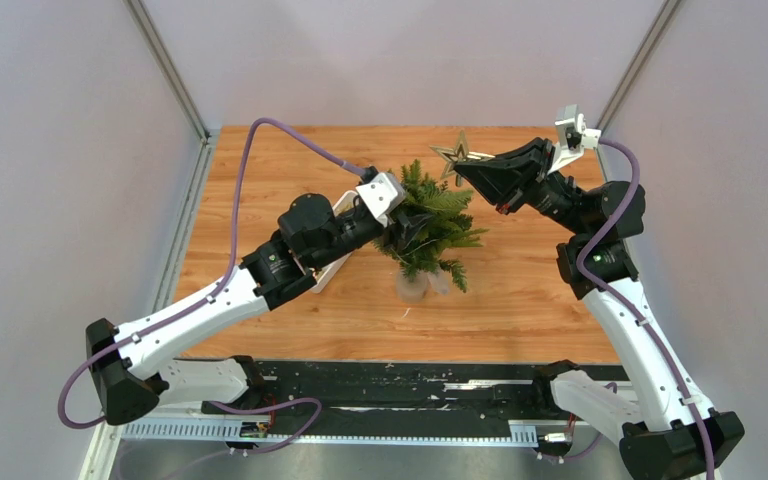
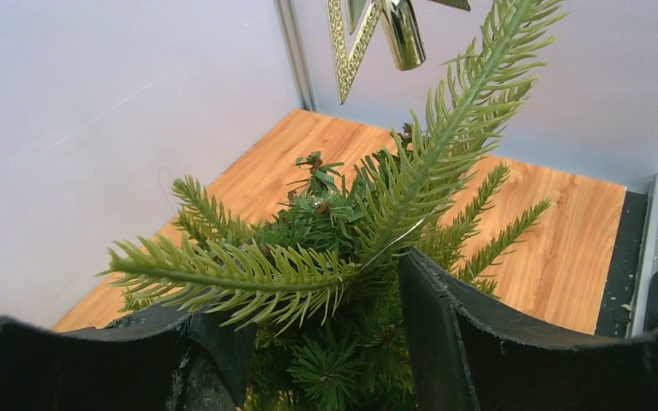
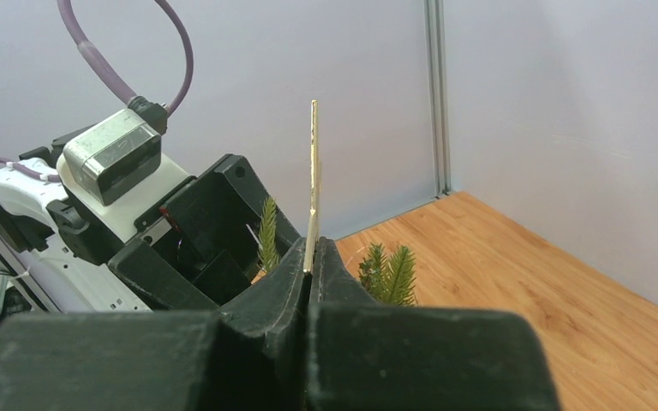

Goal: Decorate the small christmas tree
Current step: Adjust the Christmas tree at the center of the board.

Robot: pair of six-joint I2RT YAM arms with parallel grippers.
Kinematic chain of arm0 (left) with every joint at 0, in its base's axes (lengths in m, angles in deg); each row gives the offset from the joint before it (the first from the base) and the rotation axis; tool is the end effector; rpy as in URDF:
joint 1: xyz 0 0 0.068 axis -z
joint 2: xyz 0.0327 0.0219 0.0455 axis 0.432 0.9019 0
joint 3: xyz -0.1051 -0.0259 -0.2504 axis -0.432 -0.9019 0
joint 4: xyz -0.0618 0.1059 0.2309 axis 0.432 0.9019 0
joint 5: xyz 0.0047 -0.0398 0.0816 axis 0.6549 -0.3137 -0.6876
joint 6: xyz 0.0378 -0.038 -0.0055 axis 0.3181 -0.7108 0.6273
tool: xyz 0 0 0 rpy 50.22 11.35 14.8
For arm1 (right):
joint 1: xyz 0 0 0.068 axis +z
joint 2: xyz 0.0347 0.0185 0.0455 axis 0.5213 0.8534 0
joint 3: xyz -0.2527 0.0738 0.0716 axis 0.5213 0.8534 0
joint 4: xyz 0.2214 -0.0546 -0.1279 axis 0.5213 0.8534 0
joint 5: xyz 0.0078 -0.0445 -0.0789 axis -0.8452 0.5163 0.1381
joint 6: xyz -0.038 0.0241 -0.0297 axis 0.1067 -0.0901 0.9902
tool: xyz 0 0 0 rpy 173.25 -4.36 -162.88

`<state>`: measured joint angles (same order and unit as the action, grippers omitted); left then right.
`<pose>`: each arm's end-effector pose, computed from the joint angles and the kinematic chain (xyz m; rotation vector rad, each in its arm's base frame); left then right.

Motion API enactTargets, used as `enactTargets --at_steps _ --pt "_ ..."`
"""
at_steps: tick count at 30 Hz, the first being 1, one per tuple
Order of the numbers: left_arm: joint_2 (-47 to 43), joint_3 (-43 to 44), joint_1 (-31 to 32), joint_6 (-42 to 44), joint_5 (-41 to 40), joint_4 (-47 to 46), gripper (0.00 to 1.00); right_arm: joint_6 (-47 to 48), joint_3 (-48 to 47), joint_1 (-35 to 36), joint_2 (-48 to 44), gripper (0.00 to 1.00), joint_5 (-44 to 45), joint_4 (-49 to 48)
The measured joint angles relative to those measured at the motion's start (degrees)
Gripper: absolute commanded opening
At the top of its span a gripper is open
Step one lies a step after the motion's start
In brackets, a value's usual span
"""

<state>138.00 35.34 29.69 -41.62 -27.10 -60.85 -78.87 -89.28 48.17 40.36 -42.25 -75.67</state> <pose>0.1529 -0.2241 0.4131 0.8169 1.2964 -0.7357 0.1856 0.0815 0.4573 -0.5790 1.1875 1.1262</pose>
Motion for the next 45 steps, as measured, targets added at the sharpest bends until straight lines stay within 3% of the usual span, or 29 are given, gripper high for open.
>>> enactTargets --at_steps 3,9,20,25,27,39,45 --pt "0.5 -0.2 0.0 0.2 0.2 -1.5 0.68 -0.2 0.0 0.0 -0.1 0.00 -0.2 0.0" --pt "1.7 -0.3 -0.1 0.2 -0.2 -4.2 0.62 -0.7 0.0 0.0 -0.5 0.00 -0.6 0.0" --pt "2.3 -0.9 -0.7 0.6 1.4 -6.1 0.26 -1.4 0.0 0.0 -0.7 0.00 -0.6 -0.2" --pt "2.2 -1.2 -1.5 0.7 4.6 -6.8 0.05 -1.5 0.0 0.1 -0.7 0.00 -0.6 -0.2" --pt "2.0 -1.4 -2.3 0.4 7.1 -6.8 0.00 -1.6 0.0 0.1 -0.7 0.00 -0.6 -0.2" --pt "0.0 -1.2 -13.7 -4.6 37.1 -4.1 0.00 -1.7 -0.2 0.1 -0.7 0.00 -0.6 0.1" --pt "1.6 0.6 -16.2 -9.7 49.2 -4.5 0.00 -3.1 -0.5 1.2 -0.9 0.00 -0.5 -0.3"
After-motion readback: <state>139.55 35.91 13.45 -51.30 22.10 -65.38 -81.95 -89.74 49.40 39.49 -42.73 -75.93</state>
